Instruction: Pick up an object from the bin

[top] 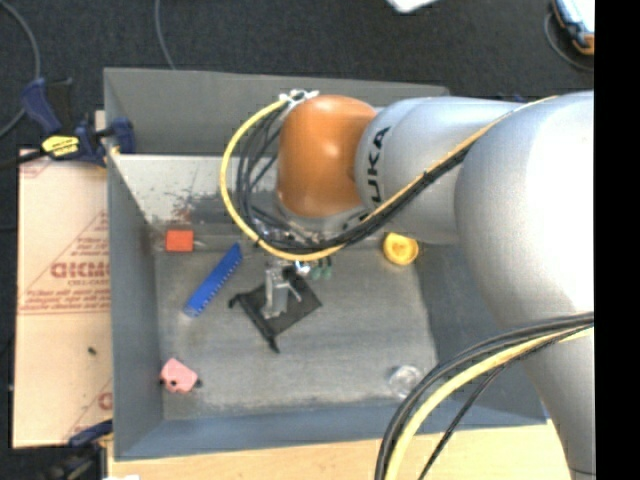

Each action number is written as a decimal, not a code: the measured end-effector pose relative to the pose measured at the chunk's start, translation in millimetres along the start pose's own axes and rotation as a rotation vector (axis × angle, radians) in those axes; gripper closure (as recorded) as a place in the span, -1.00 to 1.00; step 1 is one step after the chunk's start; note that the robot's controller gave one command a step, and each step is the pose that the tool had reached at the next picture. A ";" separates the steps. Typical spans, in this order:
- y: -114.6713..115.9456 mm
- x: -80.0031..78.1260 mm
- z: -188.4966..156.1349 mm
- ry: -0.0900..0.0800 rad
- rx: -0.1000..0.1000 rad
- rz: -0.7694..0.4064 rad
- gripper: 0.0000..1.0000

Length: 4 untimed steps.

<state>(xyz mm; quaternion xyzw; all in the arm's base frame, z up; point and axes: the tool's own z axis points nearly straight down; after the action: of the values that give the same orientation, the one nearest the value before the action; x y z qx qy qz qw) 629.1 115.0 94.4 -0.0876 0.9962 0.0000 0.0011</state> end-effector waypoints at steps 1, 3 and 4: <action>36.7 -9.3 21.1 -0.007 0.000 -0.122 -1.00; -34.0 6.6 15.4 -0.014 0.002 -0.182 -1.00; 0.3 13.2 23.6 -0.003 0.000 -0.295 -1.00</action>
Offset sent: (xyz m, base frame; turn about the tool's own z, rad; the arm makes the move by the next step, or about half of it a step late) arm -0.0070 -0.0375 -0.0244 0.1255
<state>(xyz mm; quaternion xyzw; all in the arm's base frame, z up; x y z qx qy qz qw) 616.1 113.0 70.8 -0.2330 0.9725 -0.0001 0.0028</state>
